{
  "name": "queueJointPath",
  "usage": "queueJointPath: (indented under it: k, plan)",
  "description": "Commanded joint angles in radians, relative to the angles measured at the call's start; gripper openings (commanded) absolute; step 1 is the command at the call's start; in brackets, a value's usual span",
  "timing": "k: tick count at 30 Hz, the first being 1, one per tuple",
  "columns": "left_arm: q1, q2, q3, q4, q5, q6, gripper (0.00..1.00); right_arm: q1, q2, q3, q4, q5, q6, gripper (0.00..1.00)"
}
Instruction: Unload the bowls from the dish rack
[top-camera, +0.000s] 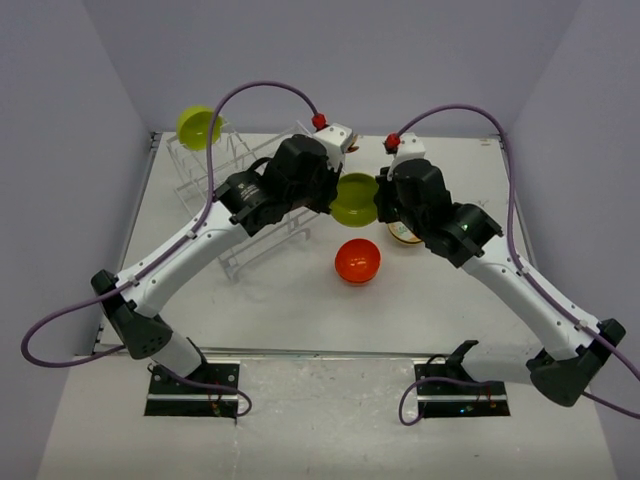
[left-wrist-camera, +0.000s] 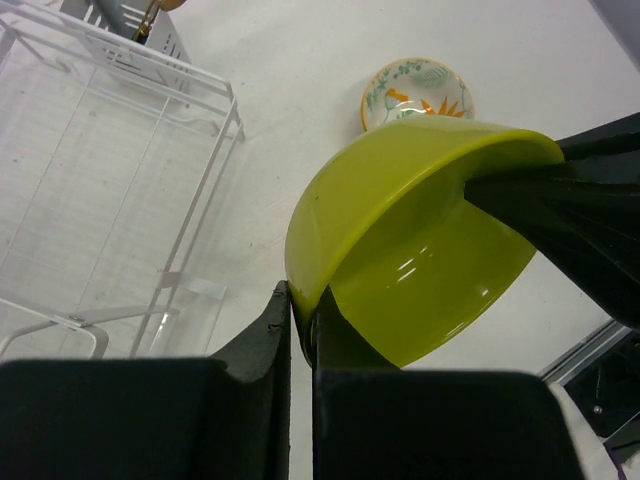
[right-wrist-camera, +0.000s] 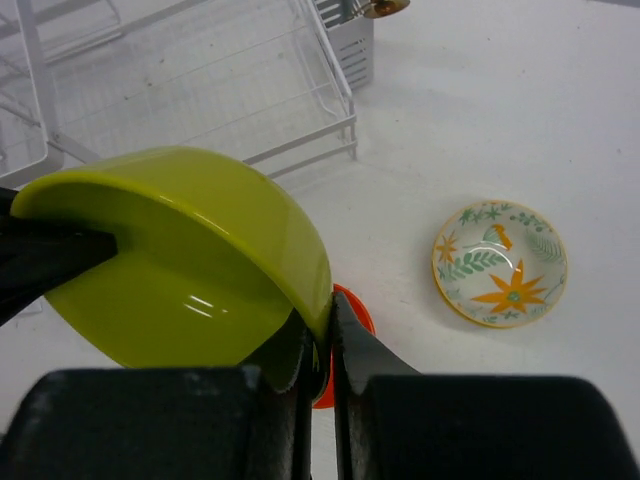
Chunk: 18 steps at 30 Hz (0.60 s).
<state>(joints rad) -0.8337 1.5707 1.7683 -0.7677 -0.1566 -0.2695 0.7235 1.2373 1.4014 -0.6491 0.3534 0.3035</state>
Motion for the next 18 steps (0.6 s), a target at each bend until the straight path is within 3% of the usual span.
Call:
queueJointPath:
  k: [1,2,3,4,6,9,10,13,18]
  plan:
    - [-0.002,-0.061,-0.017,0.07,0.049,0.007,0.0,0.005,-0.028,-0.022,0.051,0.013,0.002,0.0]
    - [-0.002,-0.067,-0.015,0.073,0.049,0.013,0.0,0.005,-0.035,-0.027,0.052,0.007,0.008,0.0]
    - [-0.002,-0.07,-0.001,0.064,0.023,0.021,0.14,0.004,-0.044,-0.039,0.052,0.004,0.016,0.0]
    - [-0.002,-0.08,0.006,0.055,-0.003,0.023,0.99,0.002,-0.048,-0.048,0.045,0.001,0.025,0.0]
    - [-0.002,-0.109,0.04,0.025,-0.105,0.044,1.0,-0.041,-0.068,-0.082,-0.01,-0.001,0.054,0.0]
    - [-0.002,-0.196,0.06,0.01,-0.311,0.068,1.0,-0.2,-0.134,-0.212,-0.073,-0.187,0.14,0.0]
    - [-0.002,-0.222,0.054,0.019,-0.442,0.076,1.0,-0.246,-0.162,-0.258,-0.081,-0.206,0.152,0.0]
    - [-0.001,-0.339,-0.018,0.072,-0.654,0.069,1.0,-0.306,-0.29,-0.445,-0.052,-0.22,0.196,0.0]
    - [0.001,-0.52,-0.202,0.204,-0.722,0.055,1.0,-0.395,-0.406,-0.691,0.067,-0.202,0.319,0.0]
